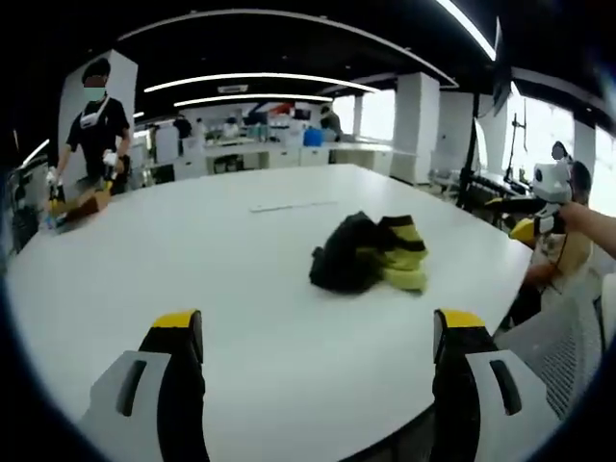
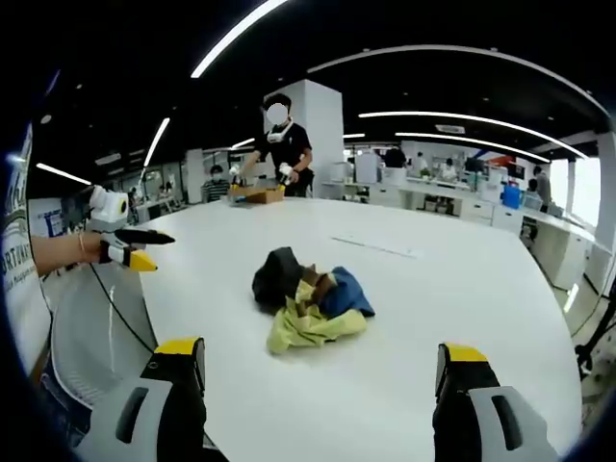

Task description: Fold the garment on the visible template until the final outline fits inside the template.

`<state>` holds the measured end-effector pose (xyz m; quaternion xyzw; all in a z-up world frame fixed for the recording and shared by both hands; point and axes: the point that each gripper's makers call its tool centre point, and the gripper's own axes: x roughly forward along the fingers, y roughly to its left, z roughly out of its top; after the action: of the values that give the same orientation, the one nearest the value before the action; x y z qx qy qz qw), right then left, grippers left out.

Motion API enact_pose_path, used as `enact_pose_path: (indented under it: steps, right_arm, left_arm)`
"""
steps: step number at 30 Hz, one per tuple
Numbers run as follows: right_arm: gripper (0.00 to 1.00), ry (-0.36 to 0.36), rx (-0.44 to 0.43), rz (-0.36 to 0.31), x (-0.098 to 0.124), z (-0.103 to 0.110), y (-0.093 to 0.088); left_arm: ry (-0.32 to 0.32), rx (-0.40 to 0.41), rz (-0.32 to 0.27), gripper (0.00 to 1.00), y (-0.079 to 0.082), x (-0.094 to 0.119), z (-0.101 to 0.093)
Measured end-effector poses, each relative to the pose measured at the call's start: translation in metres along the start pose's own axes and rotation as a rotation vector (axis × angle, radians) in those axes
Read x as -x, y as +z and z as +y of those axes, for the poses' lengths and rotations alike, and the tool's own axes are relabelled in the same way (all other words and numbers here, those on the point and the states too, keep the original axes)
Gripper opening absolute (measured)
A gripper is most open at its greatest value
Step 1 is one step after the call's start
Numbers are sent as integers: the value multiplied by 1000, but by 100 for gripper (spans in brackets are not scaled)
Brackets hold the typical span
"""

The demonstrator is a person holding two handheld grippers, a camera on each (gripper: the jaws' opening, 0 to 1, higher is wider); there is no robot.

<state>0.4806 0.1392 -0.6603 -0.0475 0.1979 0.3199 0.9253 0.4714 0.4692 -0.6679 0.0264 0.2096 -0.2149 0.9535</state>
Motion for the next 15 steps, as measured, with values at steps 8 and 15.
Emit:
enact_pose_path:
  steps: [8,15]
  right_arm:
    - [99,5,-4,4,-1,1,-2]
    - [99,17,-2,6,-2,4,-3]
  left_arm:
    - [-5,1,-13,96,3,0,-2]
    - [-8,1,-8,95,1,1,-2]
